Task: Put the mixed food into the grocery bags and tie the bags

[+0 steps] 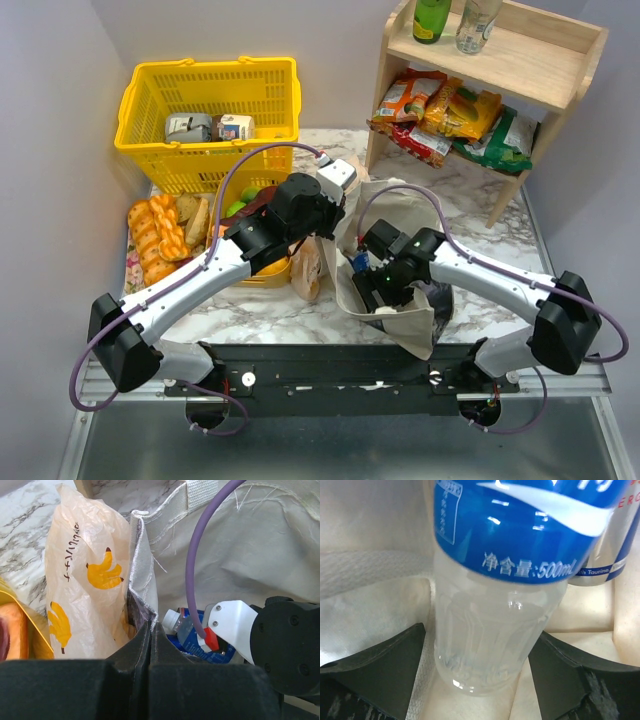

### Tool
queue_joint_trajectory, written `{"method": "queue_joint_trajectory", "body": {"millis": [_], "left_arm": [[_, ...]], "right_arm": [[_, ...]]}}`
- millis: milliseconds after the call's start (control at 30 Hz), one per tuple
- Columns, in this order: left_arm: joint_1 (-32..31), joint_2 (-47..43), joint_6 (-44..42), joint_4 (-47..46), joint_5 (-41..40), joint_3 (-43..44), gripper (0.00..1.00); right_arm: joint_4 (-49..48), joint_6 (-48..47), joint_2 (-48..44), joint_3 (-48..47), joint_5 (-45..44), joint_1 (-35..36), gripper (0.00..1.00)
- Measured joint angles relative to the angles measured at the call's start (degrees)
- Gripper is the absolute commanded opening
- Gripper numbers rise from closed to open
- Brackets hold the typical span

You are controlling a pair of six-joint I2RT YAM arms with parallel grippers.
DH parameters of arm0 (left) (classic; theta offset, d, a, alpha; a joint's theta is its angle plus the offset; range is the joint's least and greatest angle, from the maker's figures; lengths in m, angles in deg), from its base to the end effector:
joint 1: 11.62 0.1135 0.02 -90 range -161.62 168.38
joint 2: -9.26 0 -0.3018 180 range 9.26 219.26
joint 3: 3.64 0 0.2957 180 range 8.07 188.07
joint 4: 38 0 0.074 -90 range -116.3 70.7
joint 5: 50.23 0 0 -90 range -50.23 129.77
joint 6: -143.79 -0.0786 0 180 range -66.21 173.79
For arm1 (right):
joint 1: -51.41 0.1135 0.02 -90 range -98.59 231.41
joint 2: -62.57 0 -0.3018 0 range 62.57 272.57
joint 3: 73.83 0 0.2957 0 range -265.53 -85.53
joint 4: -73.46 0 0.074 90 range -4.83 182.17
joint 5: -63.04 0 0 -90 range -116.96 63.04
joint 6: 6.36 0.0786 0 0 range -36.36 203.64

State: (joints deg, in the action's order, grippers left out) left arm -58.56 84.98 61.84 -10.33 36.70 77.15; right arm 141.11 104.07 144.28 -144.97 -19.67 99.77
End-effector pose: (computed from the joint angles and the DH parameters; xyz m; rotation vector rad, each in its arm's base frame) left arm 0.2631 -0.2754 0.3735 0.6350 1.9066 -0.5709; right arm 0.1907 0.2295 0.2091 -0.7494 2.9312 0.3353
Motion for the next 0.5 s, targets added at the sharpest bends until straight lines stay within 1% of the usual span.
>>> {"method": "queue_joint_trajectory", "body": {"millis": [133,367,500], "left_arm": [[0.0,0.0,-0.1,0.0,-0.4,0.0,0.00],[0.1,-0.1,-0.2,0.0,-1.0,0.0,0.00],[0.1,-0.1,-0.2,0.0,-1.2,0.0,0.00]], "right_arm": [[0.1,-1.5,-3.1,-1.2,-0.3,0.0,0.82],[-6.7,-4.3,-19.2,-2.2,-1.3,0.0,0.77],[-7.8,-4.9,-23.2,-3.8,-4.9,0.0,0.77]]}}
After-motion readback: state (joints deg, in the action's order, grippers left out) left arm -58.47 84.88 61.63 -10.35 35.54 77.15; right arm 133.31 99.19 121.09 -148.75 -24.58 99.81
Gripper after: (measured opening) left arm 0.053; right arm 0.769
